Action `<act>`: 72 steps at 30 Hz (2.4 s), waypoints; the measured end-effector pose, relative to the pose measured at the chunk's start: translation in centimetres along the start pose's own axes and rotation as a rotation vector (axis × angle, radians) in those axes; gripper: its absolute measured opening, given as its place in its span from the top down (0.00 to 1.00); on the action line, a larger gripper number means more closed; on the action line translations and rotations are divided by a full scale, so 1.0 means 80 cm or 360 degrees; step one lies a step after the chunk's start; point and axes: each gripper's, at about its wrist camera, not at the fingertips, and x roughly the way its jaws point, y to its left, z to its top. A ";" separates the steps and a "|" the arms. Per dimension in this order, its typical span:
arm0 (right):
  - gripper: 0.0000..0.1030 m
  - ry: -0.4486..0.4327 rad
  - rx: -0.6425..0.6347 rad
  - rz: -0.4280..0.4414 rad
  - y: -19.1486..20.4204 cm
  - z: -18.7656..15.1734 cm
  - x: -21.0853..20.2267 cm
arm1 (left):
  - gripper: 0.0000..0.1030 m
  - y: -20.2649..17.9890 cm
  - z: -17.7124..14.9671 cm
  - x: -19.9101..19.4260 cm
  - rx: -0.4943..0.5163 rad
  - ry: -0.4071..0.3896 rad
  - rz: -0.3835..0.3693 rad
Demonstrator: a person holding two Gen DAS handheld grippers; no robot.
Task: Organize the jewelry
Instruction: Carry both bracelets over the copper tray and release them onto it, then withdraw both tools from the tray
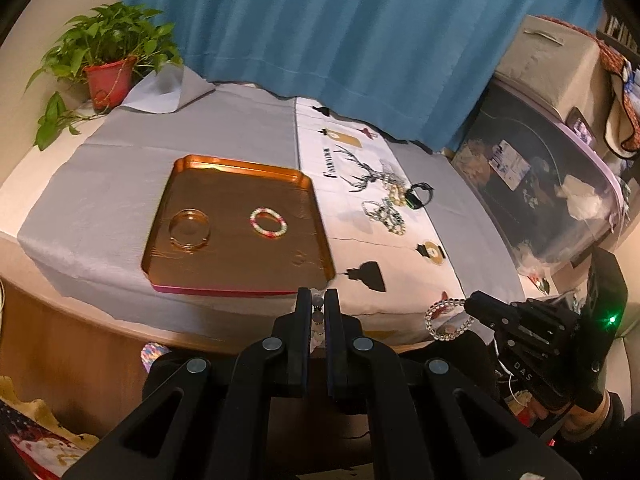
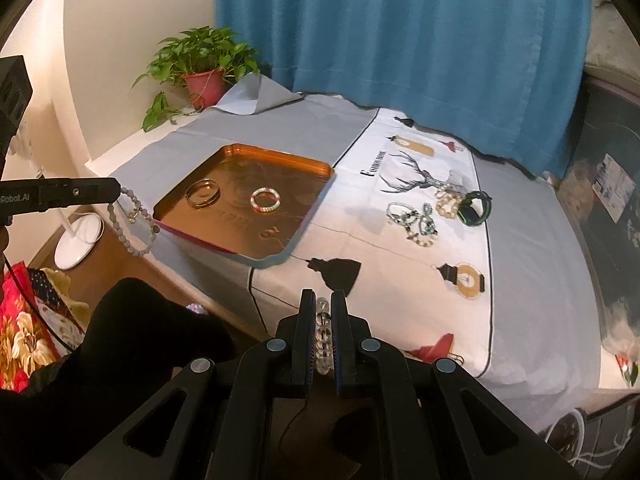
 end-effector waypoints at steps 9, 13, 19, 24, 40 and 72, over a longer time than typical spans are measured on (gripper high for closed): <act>0.92 -0.0013 -0.0033 0.0079 0.021 0.033 0.029 | 0.96 0.036 0.018 0.002 -0.0053 -0.0035 0.0061; 0.92 -0.0015 -0.0048 0.0119 0.031 0.050 0.047 | 0.96 0.050 0.027 0.009 -0.0065 -0.0042 0.0089; 0.92 -0.0011 -0.0049 0.0155 0.044 0.069 0.077 | 0.96 0.050 0.045 0.026 0.0021 -0.0074 0.0187; 0.92 0.0001 -0.0068 0.0175 0.054 0.089 0.107 | 0.96 0.050 0.062 0.048 0.0067 -0.0080 0.0204; 0.92 0.0036 -0.0094 0.0258 0.081 0.137 0.192 | 0.96 0.085 0.103 0.120 0.0057 -0.0037 0.0287; 0.32 0.0236 -0.0095 0.0096 0.059 0.036 0.146 | 0.14 0.078 -0.003 0.107 -0.0128 0.0071 0.0357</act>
